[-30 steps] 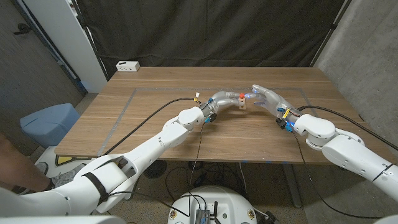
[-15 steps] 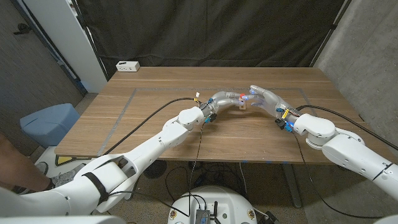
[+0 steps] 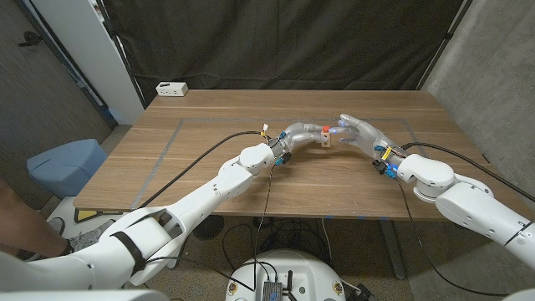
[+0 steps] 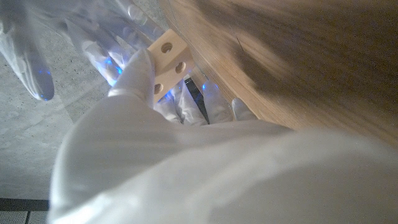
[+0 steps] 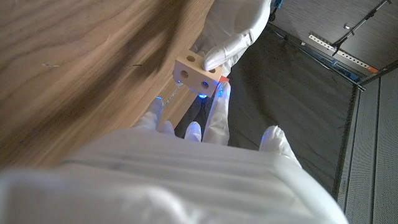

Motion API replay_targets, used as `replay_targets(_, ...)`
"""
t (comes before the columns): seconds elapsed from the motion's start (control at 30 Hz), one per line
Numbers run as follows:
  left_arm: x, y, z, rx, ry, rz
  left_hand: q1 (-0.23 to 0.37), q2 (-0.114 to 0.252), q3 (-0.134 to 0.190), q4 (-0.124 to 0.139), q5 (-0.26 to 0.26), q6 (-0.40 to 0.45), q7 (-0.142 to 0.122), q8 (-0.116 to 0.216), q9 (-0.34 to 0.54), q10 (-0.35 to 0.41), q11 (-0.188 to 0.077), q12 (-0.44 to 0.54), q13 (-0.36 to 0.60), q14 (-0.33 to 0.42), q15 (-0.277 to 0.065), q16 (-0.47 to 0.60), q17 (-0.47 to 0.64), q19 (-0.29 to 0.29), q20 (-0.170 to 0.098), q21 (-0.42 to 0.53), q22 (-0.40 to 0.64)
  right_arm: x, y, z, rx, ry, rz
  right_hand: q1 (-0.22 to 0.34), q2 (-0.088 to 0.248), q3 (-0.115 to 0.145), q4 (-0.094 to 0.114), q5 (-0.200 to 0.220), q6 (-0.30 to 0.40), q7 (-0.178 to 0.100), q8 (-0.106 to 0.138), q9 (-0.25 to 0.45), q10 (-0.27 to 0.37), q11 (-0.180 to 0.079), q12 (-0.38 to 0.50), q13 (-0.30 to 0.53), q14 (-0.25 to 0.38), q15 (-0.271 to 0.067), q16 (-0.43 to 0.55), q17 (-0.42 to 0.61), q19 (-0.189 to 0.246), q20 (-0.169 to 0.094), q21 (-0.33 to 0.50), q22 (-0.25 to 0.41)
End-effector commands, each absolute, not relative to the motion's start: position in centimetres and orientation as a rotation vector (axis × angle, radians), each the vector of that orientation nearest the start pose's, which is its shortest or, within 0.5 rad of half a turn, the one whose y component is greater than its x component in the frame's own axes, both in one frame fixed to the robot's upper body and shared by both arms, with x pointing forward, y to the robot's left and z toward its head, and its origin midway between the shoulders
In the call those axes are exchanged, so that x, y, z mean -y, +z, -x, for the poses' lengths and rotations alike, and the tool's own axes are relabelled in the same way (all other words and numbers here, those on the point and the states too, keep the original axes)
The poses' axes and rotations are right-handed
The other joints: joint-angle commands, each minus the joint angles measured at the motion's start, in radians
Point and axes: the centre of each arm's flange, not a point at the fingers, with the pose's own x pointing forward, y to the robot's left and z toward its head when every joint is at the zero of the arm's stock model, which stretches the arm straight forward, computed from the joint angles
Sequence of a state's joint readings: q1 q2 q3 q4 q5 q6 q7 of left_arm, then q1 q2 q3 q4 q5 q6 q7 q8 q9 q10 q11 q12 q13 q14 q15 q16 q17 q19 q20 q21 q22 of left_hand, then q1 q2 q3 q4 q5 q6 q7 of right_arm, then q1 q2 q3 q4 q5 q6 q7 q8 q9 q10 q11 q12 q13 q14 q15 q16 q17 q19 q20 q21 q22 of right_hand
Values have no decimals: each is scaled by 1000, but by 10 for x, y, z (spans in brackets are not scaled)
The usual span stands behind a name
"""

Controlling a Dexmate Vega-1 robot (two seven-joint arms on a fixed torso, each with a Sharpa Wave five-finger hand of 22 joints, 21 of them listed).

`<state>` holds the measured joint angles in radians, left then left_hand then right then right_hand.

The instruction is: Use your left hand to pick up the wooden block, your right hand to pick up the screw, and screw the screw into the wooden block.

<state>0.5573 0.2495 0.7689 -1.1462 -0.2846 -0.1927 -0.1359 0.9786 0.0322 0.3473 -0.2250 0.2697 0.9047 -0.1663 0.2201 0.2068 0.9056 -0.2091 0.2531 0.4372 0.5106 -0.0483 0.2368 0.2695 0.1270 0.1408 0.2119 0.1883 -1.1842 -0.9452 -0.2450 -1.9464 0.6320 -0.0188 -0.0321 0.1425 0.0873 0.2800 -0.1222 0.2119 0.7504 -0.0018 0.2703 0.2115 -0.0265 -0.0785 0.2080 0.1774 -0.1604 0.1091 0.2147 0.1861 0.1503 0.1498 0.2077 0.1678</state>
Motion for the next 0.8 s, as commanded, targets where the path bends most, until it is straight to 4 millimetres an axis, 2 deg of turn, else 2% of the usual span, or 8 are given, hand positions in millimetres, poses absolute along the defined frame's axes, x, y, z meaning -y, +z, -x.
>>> replay_targets(0.03, -27, -20, -659, 558, -647, -409, -75, 99, 78, 66, 7, 32, 21, 7, 2, 8, -2, 58, 141, 8, -49, 4, 3, 3, 1, 7, 2, 293, -28, -530, 475, 303, 329, 13, -2, 7, -3, 7, 13, -1, -2, 2, 12, -3, 0, 2, 7, 1, 4, 2, 14, 2, 5, 2)
replay_targets(0.4, -26, -20, -657, 561, -647, -413, -75, 97, 78, 66, 7, 33, 21, 7, 2, 7, -2, 57, 141, 9, -49, 4, 2, 3, 1, 7, 2, 295, -28, -531, 496, 271, 317, 19, -4, 8, -6, 5, -25, -5, -18, 9, 5, 5, -9, 3, 12, 10, 0, 1, 25, 23, 0, 1)
replay_targets(0.8, -25, -20, -655, 564, -648, -414, -76, 98, 77, 67, 7, 31, 21, 6, 2, 6, -1, 57, 140, 7, -48, 5, 4, 3, 1, 7, 2, 293, -28, -535, 494, 294, 325, 19, -14, 4, -8, 2, -129, -24, -61, 13, -52, 8, -29, 4, -7, 23, -15, 3, 14, 31, -15, 1)
